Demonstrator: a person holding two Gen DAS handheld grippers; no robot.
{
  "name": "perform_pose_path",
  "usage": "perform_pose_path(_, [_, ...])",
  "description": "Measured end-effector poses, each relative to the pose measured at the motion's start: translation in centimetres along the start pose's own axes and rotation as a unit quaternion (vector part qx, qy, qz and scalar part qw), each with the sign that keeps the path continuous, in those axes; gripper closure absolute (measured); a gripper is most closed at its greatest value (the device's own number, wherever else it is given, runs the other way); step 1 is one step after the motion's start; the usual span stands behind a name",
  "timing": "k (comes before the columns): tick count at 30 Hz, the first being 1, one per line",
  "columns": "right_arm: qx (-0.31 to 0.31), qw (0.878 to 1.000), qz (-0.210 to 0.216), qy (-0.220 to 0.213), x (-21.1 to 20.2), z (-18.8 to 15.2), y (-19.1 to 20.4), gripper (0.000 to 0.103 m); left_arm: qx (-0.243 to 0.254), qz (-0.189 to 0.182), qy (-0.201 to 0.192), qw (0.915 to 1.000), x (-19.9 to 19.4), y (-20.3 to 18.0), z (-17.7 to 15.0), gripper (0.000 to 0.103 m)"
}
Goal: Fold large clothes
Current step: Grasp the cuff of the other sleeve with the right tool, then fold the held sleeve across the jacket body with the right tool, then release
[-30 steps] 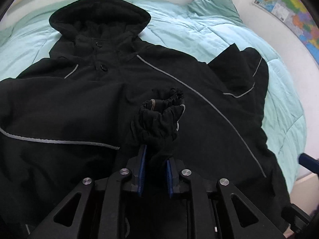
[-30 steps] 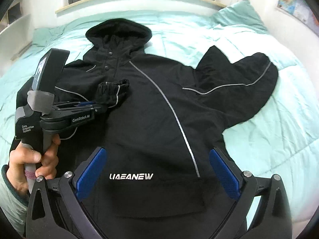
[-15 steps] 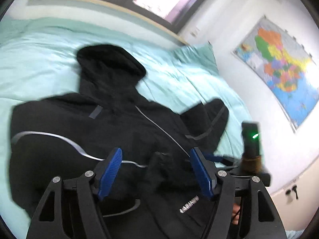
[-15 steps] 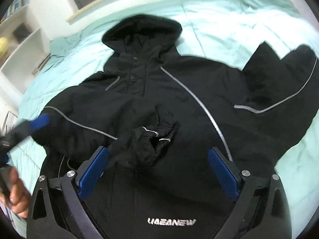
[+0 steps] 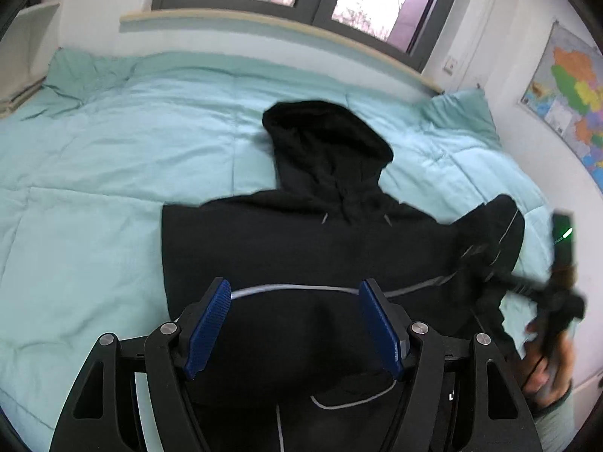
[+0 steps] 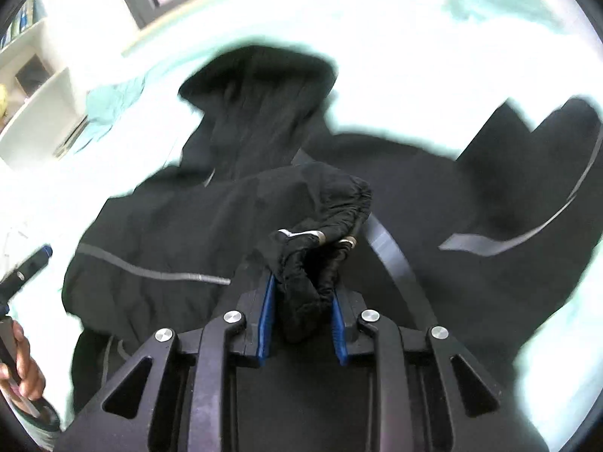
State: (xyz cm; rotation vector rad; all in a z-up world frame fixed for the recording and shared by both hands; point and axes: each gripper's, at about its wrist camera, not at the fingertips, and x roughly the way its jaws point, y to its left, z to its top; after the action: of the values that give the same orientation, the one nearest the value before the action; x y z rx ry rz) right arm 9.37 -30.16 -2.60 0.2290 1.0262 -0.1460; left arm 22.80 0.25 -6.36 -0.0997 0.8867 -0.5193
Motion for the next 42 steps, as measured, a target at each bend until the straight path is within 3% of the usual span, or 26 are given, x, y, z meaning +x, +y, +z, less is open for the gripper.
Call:
perform_pose_path(4, [-0.014, 0.998, -0.054, -0.025, 0.6, 1.5, -3.3, 0.073, 0.011, -0.016, 0.076, 0.9969, 5.5, -0.1, -1.1, 0.031])
perform_pose_path(8, [0.000, 0.998, -0.057, 0.041, 6.4, 0.5, -6.4, 0.073, 0.030, 0.027, 0.131, 0.9906, 11.0, 0.3, -3.4, 0.031])
perform_pose_path(11, [0.014, 0.997, -0.056, 0.060, 8.8, -1.4, -8.1, 0.072, 0.028, 0.023, 0.129, 0.9910, 11.2, 0.4, -3.6, 0.031])
perform_pose_path(15, [0.012, 0.997, -0.058, 0.058, 8.4, -1.7, -8.6, 0.065, 0.049, 0.029, 0.127, 0.9902, 10.1, -0.3, -3.4, 0.031])
perform_pose_path(17, [0.011, 0.997, -0.059, 0.053, 6.3, -1.4, -8.2, 0.056, 0.057, 0.021, 0.116, 0.9914, 8.7, -1.0, -2.8, 0.031])
perform_pose_path(18, [0.006, 0.998, -0.055, 0.028, 3.9, -0.9, -7.8, 0.053, 0.061, 0.009, 0.102, 0.9929, 7.7, -1.3, -2.4, 0.031])
perform_pose_path(20, [0.000, 0.999, -0.032, -0.016, 0.7, -0.3, -6.5, 0.029, 0.063, 0.003, 0.075, 0.9952, 6.3, -2.0, -1.4, 0.031])
perform_pose_path(22, [-0.007, 0.999, -0.011, -0.040, -1.0, 0.6, -5.0, 0.023, 0.059, 0.013, 0.061, 0.9963, 6.1, -2.2, -0.4, 0.031])
perform_pose_path(26, [-0.051, 0.998, -0.016, -0.034, 1.1, 2.3, -1.1, 0.023, 0.019, 0.037, 0.068, 0.9968, 8.8, -0.4, 0.4, 0.031])
perform_pose_path(30, [-0.049, 0.998, -0.018, 0.041, 8.6, 2.1, -0.1, 0.031, -0.020, 0.051, 0.104, 0.9931, 12.3, 2.3, -0.6, 0.031])
perform_pose_path(31, [-0.046, 0.997, -0.032, 0.062, 10.5, 1.7, -0.5, 0.039, -0.019, 0.050, 0.100, 0.9936, 12.6, 2.7, -0.9, 0.031])
perform_pose_path(33, [-0.042, 0.994, -0.043, 0.086, 13.1, 0.4, -1.5, 0.040, -0.008, 0.050, 0.090, 0.9946, 12.4, 2.7, -1.3, 0.031])
perform_pose_path(35, [-0.049, 0.996, -0.043, 0.067, 13.4, 0.0, -1.5, 0.040, 0.009, 0.064, 0.093, 0.9936, 12.7, 2.2, -1.2, 0.031])
perform_pose_path(39, [-0.061, 0.994, -0.057, 0.069, 12.5, 0.6, -0.6, 0.040, 0.013, 0.074, 0.092, 0.9929, 11.4, 1.9, -0.7, 0.031])
perform_pose_path(42, [-0.068, 0.997, -0.023, 0.036, 8.1, 0.7, 0.2, 0.040, 0.012, 0.028, 0.084, 0.9960, 9.2, 0.4, -0.1, 0.031])
